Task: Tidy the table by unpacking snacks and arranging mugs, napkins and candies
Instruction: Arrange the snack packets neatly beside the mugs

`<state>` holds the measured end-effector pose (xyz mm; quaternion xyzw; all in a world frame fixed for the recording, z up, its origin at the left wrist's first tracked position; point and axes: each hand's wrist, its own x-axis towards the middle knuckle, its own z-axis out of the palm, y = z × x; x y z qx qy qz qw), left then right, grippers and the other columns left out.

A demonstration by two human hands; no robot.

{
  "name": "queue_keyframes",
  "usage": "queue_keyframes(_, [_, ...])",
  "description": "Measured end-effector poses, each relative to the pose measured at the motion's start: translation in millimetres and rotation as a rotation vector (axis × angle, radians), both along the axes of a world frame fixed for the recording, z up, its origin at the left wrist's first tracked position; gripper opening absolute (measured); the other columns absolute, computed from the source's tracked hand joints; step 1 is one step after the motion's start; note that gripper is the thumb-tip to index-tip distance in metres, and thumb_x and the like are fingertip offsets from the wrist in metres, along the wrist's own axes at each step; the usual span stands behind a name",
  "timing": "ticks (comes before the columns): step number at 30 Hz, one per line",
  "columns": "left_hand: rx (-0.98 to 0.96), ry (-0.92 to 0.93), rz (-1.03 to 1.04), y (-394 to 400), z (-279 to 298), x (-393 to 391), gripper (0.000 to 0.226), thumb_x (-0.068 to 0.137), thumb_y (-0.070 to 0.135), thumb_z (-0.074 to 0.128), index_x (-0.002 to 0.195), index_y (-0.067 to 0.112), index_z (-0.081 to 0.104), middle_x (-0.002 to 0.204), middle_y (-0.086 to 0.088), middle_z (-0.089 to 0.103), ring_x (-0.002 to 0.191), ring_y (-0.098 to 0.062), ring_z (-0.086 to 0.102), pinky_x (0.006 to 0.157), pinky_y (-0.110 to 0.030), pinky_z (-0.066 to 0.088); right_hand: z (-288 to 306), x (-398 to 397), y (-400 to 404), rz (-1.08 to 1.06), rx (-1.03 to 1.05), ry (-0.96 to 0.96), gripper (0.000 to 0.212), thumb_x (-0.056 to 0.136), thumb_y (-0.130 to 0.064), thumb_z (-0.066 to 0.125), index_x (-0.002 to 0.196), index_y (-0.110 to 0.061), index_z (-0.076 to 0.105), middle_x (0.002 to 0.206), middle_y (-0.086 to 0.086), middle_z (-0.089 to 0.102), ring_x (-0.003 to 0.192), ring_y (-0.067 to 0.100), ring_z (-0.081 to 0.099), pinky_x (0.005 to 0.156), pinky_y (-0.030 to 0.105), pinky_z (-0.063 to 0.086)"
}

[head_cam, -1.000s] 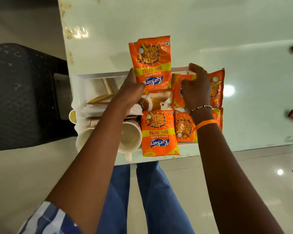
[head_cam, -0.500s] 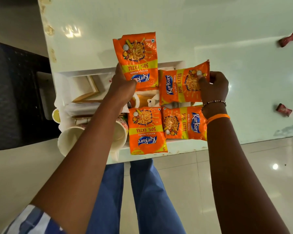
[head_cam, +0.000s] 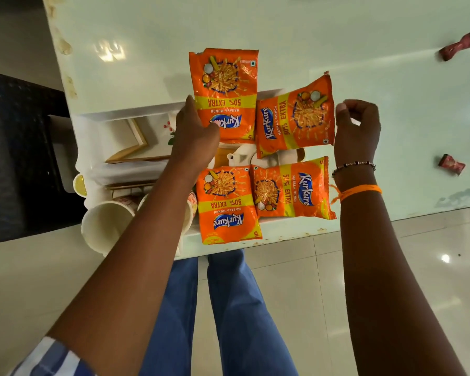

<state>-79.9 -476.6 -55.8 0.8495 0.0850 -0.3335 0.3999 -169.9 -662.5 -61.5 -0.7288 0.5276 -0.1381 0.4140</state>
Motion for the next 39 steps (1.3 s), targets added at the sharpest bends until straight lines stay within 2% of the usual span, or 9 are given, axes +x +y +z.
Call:
queue_keyframes(3, [-0.029,-0.224,-0.059,2.9,6.6,-22.7,0.048,0.095,0.016,0.045,0.14,0.021,0.032,0.144,-0.003,0.041,0.13,-0.016,0.041,0.094,-0.024,0.037,-1.4,-32.1,7.6,-0.03,0.02,0.051,0.025,0.09,-0.018,0.051,0.109,-0.002,0.056,0.106,0.005,0.059,0.093,0.006,0.049,0.077,0.015,0.043])
queue_keyframes(6, [-0.101,-0.256,-0.195,7.1,7.8,-62.0,0.048,0.093,0.012,0.048,0.138,0.021,0.036,0.146,-0.001,0.04,0.133,-0.015,0.037,0.099,-0.023,0.031,-7.5,-63.5,21.0,-0.031,0.102,0.144,0.027,0.091,-0.02,0.051,0.112,-0.004,0.054,0.118,0.011,0.06,0.097,0.009,0.05,0.078,0.02,0.043])
queue_keyframes(10, [0.046,-0.129,-0.489,21.3,-10.4,-105.7,0.059,0.091,0.016,0.049,0.144,0.02,0.024,0.156,-0.004,0.019,0.145,-0.023,0.01,0.118,-0.038,0.015,-16.1,-84.1,37.2,-0.012,0.273,0.238,0.035,0.089,-0.027,0.055,0.115,-0.005,0.055,0.12,0.014,0.061,0.094,0.017,0.056,0.072,0.024,0.047])
queue_keyframes(13, [0.228,-0.105,-0.746,31.5,-24.5,-126.0,0.07,0.09,0.027,0.05,0.147,0.028,0.01,0.159,-0.001,-0.006,0.144,-0.031,-0.015,0.116,-0.05,0.001,-18.4,-85.0,40.5,0.018,0.261,0.273,0.032,0.086,-0.028,0.059,0.104,-0.001,0.061,0.107,0.018,0.067,0.087,0.025,0.063,0.073,0.03,0.05])
queue_keyframes(18, [0.245,-0.088,-0.826,30.7,-33.4,-135.5,0.081,0.086,0.031,0.056,0.146,0.036,0.002,0.156,-0.002,-0.022,0.138,-0.039,-0.028,0.112,-0.061,0.002,-11.9,-81.7,34.2,0.016,0.164,0.231,0.028,0.084,-0.024,0.063,0.097,0.001,0.062,0.101,0.021,0.068,0.079,0.022,0.06,0.077,0.032,0.051])
queue_keyframes(24, [0.193,-0.088,-0.84,16.0,-33.7,-140.2,0.082,0.086,0.03,0.057,0.147,0.03,0.003,0.156,-0.006,-0.023,0.137,-0.041,-0.029,0.112,-0.06,0.003,-5.4,-79.8,21.5,0.1,0.056,0.221,0.029,0.084,-0.024,0.062,0.1,0.001,0.063,0.104,0.02,0.068,0.081,0.02,0.06,0.064,0.017,0.045])
queue_keyframes(33, [0.172,-0.093,-0.844,16.2,-32.2,-144.3,0.083,0.086,0.034,0.058,0.147,0.029,0.002,0.156,-0.005,-0.022,0.138,-0.039,-0.028,0.113,-0.058,0.003,-1.4,-87.1,34.5,0.085,-0.078,0.208,0.04,0.084,-0.029,0.062,0.118,-0.01,0.053,0.124,0.01,0.057,0.11,0.024,0.054,0.084,0.026,0.046])
queue_keyframes(36, [0.141,-0.198,-0.735,22.3,-29.6,-141.7,0.07,0.088,0.032,0.054,0.147,0.023,0.015,0.159,-0.006,-0.002,0.144,-0.035,-0.012,0.116,-0.049,0.003,3.0,-99.2,54.4,0.064,-0.238,0.181,0.037,0.083,-0.024,0.061,0.116,-0.01,0.052,0.121,0.014,0.051,0.11,0.026,0.046,0.081,0.024,0.04])
queue_keyframes(39, [0.003,-0.367,-0.536,34.9,-19.6,-142.5,0.046,0.088,0.02,0.053,0.132,0.014,0.045,0.145,-0.009,0.039,0.137,-0.029,0.026,0.113,-0.039,0.025,3.4,-111.0,85.2,0.13,-0.305,0.133,0.03,0.083,-0.018,0.061,0.109,-0.006,0.054,0.114,0.017,0.051,0.102,0.022,0.044,0.078,0.021,0.038])
